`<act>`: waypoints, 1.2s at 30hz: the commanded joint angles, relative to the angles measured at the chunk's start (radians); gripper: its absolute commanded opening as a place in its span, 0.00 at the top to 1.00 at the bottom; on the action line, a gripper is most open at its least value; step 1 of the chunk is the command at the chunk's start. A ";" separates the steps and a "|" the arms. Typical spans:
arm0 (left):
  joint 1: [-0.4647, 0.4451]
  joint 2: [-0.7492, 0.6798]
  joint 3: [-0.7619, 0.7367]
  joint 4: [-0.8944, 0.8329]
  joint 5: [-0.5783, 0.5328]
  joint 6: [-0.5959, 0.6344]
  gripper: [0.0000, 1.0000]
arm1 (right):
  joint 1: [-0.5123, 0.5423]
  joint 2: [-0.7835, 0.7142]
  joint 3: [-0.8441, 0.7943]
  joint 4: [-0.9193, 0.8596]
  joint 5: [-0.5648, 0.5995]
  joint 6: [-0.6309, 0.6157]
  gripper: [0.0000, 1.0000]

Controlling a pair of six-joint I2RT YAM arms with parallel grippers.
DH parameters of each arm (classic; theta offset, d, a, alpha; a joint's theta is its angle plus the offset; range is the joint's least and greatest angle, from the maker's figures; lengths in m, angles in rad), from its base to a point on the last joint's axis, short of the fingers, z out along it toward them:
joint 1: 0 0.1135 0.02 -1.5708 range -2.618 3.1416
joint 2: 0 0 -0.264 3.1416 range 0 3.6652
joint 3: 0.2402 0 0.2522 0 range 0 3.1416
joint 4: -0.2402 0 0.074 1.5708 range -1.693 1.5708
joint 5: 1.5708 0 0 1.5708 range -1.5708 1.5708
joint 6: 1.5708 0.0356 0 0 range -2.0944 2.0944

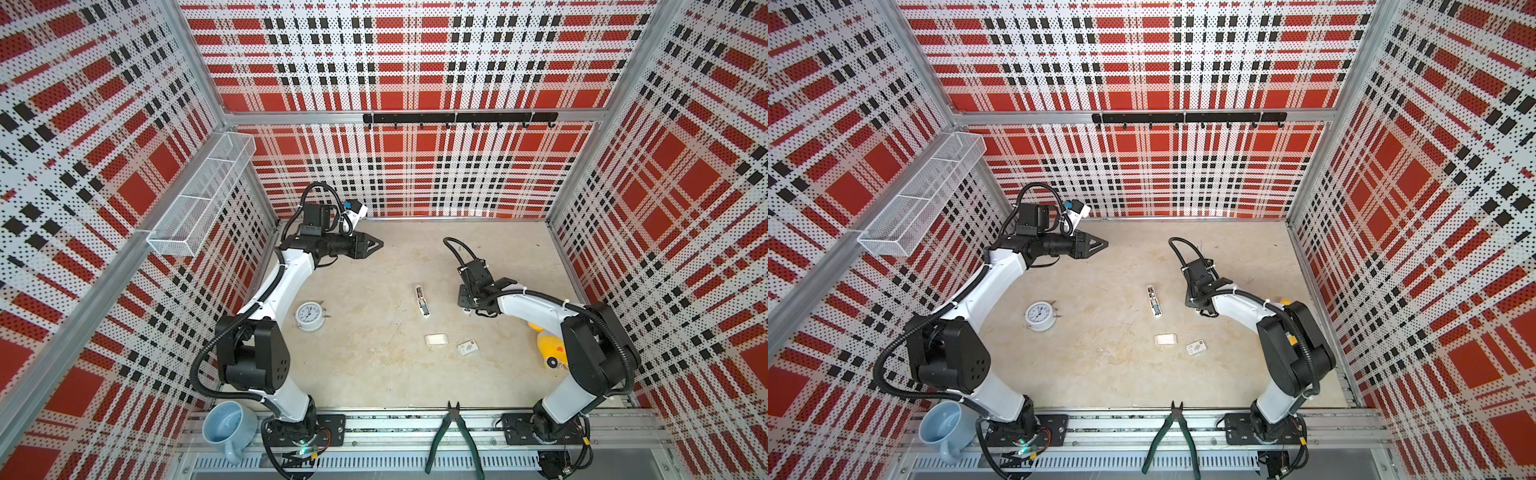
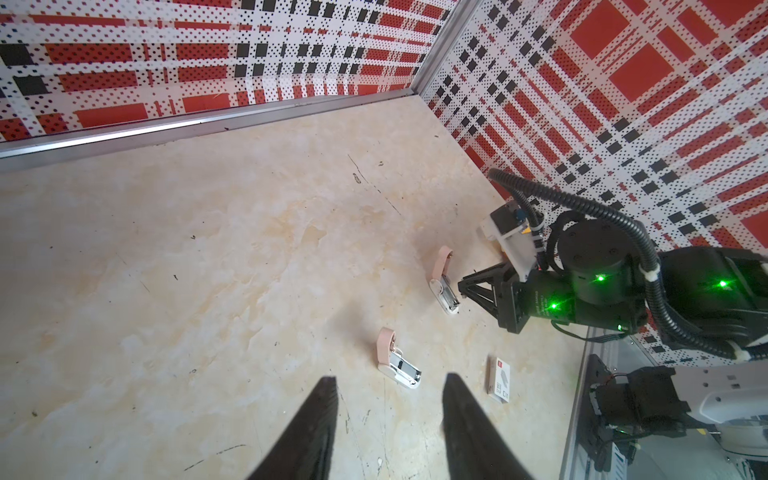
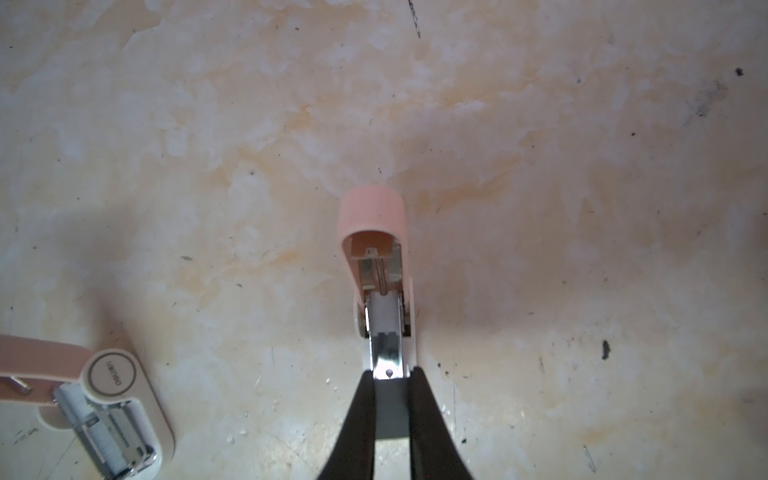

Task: Load the staples into the stapler
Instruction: 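Lower the held staple strip into the second stapler's open channel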

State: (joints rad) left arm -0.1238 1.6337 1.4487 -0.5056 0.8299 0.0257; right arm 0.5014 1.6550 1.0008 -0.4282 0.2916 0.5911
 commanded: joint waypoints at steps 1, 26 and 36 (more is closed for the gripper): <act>-0.001 0.008 0.034 0.002 0.005 0.011 0.55 | -0.004 0.015 0.017 0.046 -0.004 -0.017 0.85; -0.001 0.011 0.022 -0.006 0.006 0.023 0.55 | -0.005 0.074 0.039 0.035 0.002 -0.054 0.85; -0.002 0.014 0.024 -0.006 0.008 0.024 0.55 | -0.005 0.097 0.059 0.028 0.005 -0.066 0.85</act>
State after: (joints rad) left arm -0.1238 1.6379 1.4487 -0.5068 0.8303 0.0357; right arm 0.5011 1.7344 1.0355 -0.4175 0.2893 0.5407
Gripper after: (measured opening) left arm 0.452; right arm 0.156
